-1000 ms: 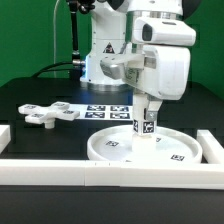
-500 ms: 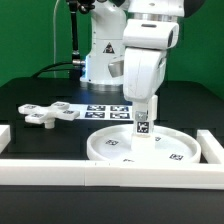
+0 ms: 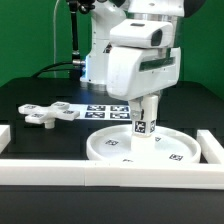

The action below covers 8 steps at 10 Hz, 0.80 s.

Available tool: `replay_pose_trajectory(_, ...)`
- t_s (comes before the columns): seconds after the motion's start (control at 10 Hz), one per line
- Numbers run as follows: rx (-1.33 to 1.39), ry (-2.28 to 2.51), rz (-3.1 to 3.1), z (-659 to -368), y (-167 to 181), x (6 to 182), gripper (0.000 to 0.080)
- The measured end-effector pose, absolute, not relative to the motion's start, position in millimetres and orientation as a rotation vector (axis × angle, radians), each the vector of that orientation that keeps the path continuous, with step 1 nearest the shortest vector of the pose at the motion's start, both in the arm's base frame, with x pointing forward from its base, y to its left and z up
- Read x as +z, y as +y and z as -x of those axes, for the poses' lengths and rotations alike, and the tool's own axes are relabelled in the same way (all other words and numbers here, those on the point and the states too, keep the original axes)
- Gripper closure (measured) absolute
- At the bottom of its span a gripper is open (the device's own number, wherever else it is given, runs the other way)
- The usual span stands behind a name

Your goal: Assemble round table

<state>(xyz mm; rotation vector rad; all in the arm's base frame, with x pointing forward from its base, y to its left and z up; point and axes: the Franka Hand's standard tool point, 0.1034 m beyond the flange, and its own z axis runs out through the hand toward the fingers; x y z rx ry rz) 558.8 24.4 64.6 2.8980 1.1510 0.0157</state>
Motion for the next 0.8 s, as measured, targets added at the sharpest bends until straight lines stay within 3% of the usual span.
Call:
replay_pose_trajectory(0.4, 0.022, 0.353, -3.173, -556.4, 23.6, 63.7, 0.0386)
replay_pose_trajectory(0.8, 0.011, -0.079, -3.208, -556.0, 29.0, 63.3, 0.0386)
